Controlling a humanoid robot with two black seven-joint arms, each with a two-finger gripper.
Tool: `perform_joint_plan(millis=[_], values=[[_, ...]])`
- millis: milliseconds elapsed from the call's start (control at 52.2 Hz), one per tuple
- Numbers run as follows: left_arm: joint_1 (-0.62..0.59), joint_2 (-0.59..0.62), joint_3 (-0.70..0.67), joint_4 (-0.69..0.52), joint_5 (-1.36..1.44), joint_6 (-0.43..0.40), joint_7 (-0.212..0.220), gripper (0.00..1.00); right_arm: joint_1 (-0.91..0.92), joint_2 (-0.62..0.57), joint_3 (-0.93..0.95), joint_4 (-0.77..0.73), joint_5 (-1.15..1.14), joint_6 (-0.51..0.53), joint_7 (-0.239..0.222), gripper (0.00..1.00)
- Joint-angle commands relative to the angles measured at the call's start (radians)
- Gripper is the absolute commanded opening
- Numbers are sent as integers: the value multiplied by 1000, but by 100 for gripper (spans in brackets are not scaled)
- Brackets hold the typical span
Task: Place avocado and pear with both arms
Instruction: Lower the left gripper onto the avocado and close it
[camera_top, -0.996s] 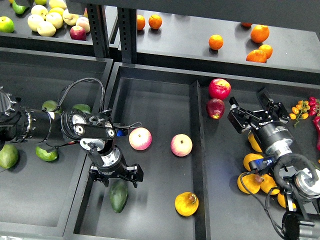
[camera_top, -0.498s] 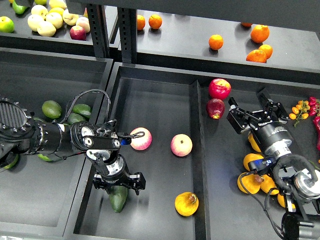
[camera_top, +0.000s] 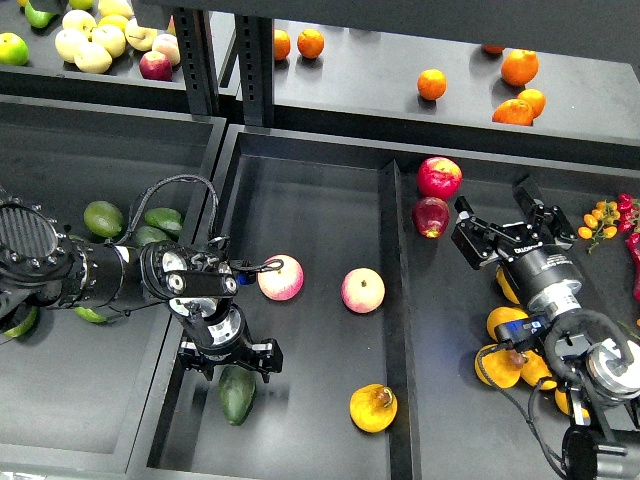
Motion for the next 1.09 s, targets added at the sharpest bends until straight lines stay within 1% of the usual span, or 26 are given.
perform_joint_plan(millis=[0, 402, 555, 804, 958, 1034, 1053, 1072], values=[[16, 0, 0, 10, 0, 0, 0, 99, 0, 0, 1, 0, 0, 0, 0, 100], [43, -5, -3, 31, -3, 0, 0, 99, -4, 0, -1, 0, 0, 0, 0, 100], [53, -11, -6, 31, -3, 0, 0, 96, -8, 0, -1, 0, 0, 0, 0, 100], [54, -25, -12, 31, -11, 0, 0, 88, -9, 0, -1, 0, 2, 1, 0, 100], [54, -32, -13, 31, -14, 0, 0, 81, -14, 0, -1, 0, 2, 8, 0, 100], [56, -32, -13, 32, -14, 0, 0, 77, -18, 0, -2, 0, 2, 9, 0, 100], [59, -32, -16, 32, -14, 0, 0, 73, -21, 0, -2, 1, 2, 12, 0, 100], [60, -32, -16, 32, -14, 0, 0, 72, -23, 0, -2, 0, 2, 12, 0, 100]])
